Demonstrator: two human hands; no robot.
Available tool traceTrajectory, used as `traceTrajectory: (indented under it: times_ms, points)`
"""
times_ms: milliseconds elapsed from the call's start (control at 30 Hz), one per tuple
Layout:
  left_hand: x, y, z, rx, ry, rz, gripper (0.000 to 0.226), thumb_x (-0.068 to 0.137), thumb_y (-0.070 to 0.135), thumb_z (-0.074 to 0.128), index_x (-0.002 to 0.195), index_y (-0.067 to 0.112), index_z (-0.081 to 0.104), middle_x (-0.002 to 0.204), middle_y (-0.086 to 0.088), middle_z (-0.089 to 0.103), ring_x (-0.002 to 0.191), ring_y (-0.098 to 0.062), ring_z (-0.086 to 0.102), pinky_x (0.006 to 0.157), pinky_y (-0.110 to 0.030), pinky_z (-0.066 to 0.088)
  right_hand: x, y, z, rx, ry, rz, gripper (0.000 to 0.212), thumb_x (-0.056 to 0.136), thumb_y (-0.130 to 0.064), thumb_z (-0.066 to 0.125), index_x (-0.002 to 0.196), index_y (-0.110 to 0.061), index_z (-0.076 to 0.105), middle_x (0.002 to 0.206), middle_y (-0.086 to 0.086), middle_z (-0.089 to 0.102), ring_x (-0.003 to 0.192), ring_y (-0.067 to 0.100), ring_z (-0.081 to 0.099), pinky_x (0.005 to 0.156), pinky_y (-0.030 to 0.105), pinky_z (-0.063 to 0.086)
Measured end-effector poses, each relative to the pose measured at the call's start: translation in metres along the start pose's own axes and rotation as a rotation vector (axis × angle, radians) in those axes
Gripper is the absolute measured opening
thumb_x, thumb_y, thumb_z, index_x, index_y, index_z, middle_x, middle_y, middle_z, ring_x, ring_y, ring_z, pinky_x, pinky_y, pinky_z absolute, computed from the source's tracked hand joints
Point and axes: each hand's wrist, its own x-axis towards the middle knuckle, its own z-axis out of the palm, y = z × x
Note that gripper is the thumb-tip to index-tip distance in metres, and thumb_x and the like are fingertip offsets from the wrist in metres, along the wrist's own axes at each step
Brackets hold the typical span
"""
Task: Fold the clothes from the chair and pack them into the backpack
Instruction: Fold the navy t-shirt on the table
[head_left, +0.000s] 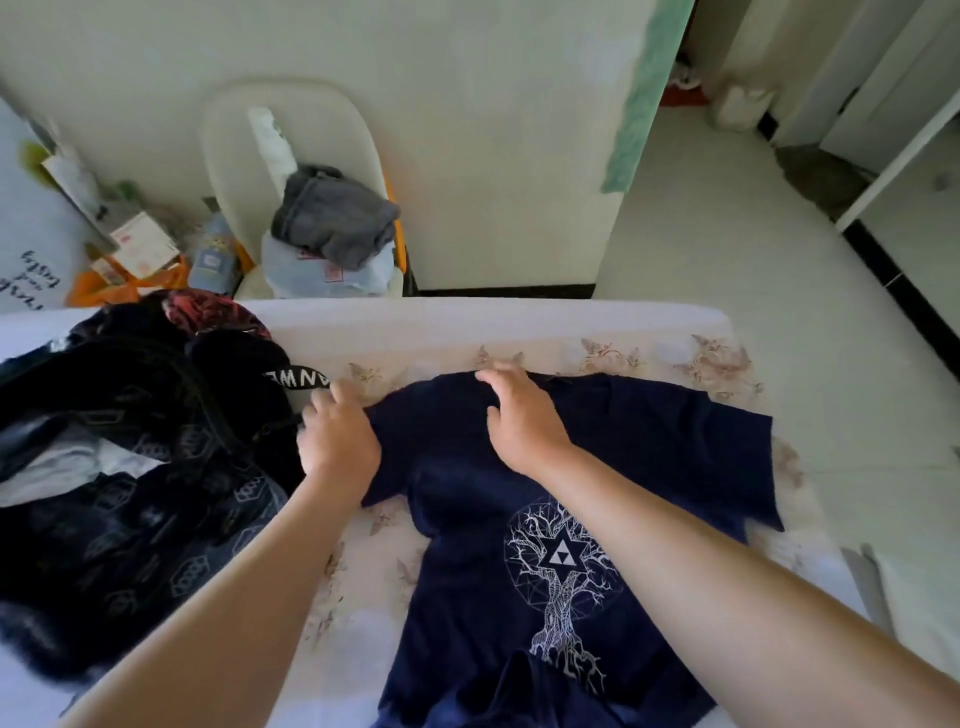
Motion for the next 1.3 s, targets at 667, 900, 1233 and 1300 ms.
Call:
traceTrajectory:
  times_ms: [667, 900, 1233, 1300]
  points:
    - [0.032, -0.008, 0.075, 0.204, -0.474, 0.391, 0.079, 0.099, 0.062, 0.03, 0.155, 0.03, -0.017, 0.161, 0.003, -0.028, 0.149, -0.024, -0.023, 0.12, -0.059, 0.003, -0.006, 0.092, 0.027, -0.224, -0.237, 0.257, 0.076, 0.101, -0.038, 0.048, 0.159, -0.028, -0.001, 0.166, 0.004, -0.015, 0.153, 0.023, -0.012, 0.124, 0.051, 0.004]
    - [-0.015, -0.01, 0.062, -0.157, -0.227, 0.545, 0.059, 0.096, 0.038, 0.053, 0.15, 0.025, 0.032, 0.151, 0.0, 0.032, 0.139, -0.024, 0.026, 0.114, -0.042, 0.029, -0.083, 0.052, 0.051, -0.245, -0.032, 0.025, 0.043, 0.091, -0.03, 0.06, 0.134, -0.025, 0.053, 0.138, -0.002, 0.044, 0.127, 0.02, 0.044, 0.108, 0.04, 0.038]
    - [-0.135, -0.024, 0.067, -0.245, -0.648, 0.704, 0.036, 0.083, 0.058, 0.061, 0.106, 0.032, 0.057, 0.099, 0.014, 0.064, 0.092, -0.011, 0.06, 0.083, -0.031, 0.05, -0.201, 0.023, 0.066, -0.474, -0.367, 0.187, 0.065, 0.064, -0.075, 0.059, 0.114, -0.033, 0.05, 0.111, -0.01, 0.052, 0.095, 0.017, 0.061, 0.079, 0.032, 0.049]
    - [-0.154, -0.033, 0.073, -0.155, -0.653, 0.727, 0.057, 0.071, 0.068, 0.066, 0.112, 0.031, 0.054, 0.103, 0.013, 0.061, 0.096, -0.012, 0.058, 0.082, -0.031, 0.048, -0.213, 0.025, 0.071, -0.539, -0.356, 0.2, 0.071, 0.063, -0.068, 0.066, 0.121, -0.031, 0.048, 0.114, -0.004, 0.049, 0.103, 0.021, 0.056, 0.085, 0.036, 0.049]
